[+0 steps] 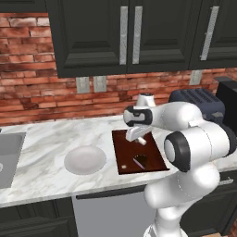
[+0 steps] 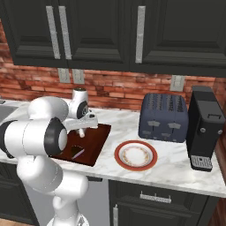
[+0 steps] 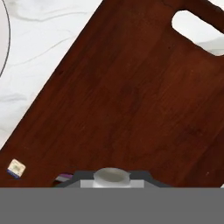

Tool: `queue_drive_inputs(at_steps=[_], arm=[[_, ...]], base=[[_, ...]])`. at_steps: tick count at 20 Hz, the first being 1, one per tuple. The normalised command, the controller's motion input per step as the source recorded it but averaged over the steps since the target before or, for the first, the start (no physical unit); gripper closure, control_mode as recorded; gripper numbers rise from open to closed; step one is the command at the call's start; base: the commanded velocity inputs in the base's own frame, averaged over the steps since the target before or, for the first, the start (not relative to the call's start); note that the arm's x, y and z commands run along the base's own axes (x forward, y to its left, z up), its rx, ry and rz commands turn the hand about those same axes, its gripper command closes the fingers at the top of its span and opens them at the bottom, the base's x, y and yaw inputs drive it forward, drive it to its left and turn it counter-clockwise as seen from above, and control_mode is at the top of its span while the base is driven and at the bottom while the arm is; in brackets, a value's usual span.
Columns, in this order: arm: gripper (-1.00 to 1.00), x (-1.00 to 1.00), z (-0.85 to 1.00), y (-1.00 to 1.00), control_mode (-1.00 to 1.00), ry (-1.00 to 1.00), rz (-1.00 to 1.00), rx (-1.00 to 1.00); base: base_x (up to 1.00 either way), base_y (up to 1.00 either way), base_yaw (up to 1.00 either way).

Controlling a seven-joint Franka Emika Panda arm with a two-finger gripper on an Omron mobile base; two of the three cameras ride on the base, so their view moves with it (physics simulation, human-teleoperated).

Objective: Move the dessert items from the plates to the tray.

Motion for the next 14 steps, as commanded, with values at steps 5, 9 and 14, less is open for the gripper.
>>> queue_drive_inputs(at_steps=[5,9,14], arm=[[1.00,0.06,-0.05,-0.08,-1.00,0.00,-0.01,-0.04],[1.00,0.16,-0.16,-0.05,-1.00,0.00,0.00,0.00],[1.00,0.08,-0.23,-0.03,-1.00,0.00,0.00,0.00]], base=[[0.00,0.00,0.00],[0.00,0.00,0.00],[0.00,0.00,0.00]])
